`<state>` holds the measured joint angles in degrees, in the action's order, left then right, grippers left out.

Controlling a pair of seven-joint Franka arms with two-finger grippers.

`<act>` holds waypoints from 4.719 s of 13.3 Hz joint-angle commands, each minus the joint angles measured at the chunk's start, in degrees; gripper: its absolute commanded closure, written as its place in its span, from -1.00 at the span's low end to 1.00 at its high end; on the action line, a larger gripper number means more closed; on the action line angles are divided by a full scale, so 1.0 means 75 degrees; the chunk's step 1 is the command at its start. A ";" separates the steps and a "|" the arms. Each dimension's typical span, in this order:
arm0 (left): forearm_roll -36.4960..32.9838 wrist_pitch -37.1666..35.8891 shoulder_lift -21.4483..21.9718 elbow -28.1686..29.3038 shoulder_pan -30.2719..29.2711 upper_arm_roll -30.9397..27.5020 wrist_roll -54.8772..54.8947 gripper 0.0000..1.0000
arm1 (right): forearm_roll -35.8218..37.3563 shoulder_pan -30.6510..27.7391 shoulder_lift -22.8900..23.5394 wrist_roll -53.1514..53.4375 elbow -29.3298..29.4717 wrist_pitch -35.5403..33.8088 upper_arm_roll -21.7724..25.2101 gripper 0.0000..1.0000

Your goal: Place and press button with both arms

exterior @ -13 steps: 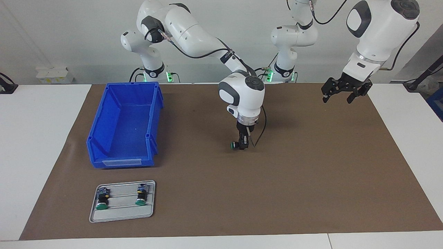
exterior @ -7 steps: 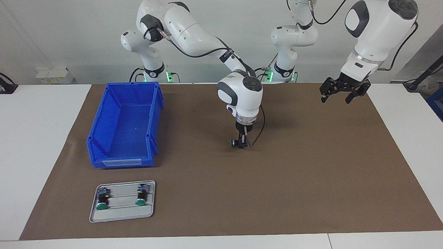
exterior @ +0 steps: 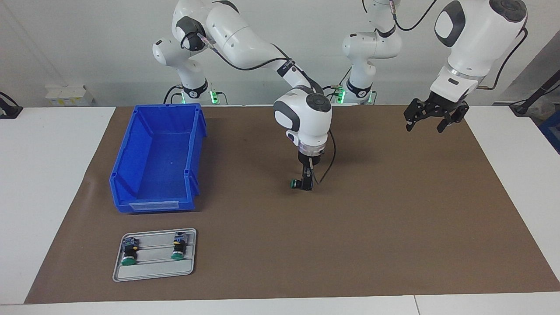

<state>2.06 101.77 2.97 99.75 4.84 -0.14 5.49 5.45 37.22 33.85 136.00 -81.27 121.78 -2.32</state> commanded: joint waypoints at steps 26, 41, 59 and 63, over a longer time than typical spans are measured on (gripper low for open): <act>0.0909 0.3222 -0.1743 0.0118 0.2026 -0.0016 0.2638 -1.00 | -0.0879 -0.4869 -0.4501 -1.6654 -0.1234 -0.4131 0.0040 -1.00; 0.0394 0.3798 -0.3091 0.0421 0.3971 -0.0063 0.6227 -1.00 | -0.0410 -0.4845 -0.4724 -1.6810 -0.1503 -0.4343 -0.0066 -1.00; -0.0227 0.4912 -0.3314 0.1407 0.4699 -0.0063 0.6369 -0.86 | -0.0445 -0.4881 -0.4712 -1.6809 -0.1503 -0.4343 -0.0054 -1.00; -0.0227 0.5158 -0.3384 0.1395 0.4570 -0.0063 0.6369 -0.95 | -0.0445 -0.4881 -0.4712 -1.6809 -0.1503 -0.4343 -0.0054 -1.00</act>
<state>1.19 138.28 -22.00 109.36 38.73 0.16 53.08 2.05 1.14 -0.23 11.08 -91.30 89.34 -2.41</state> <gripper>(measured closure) 0.044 0.000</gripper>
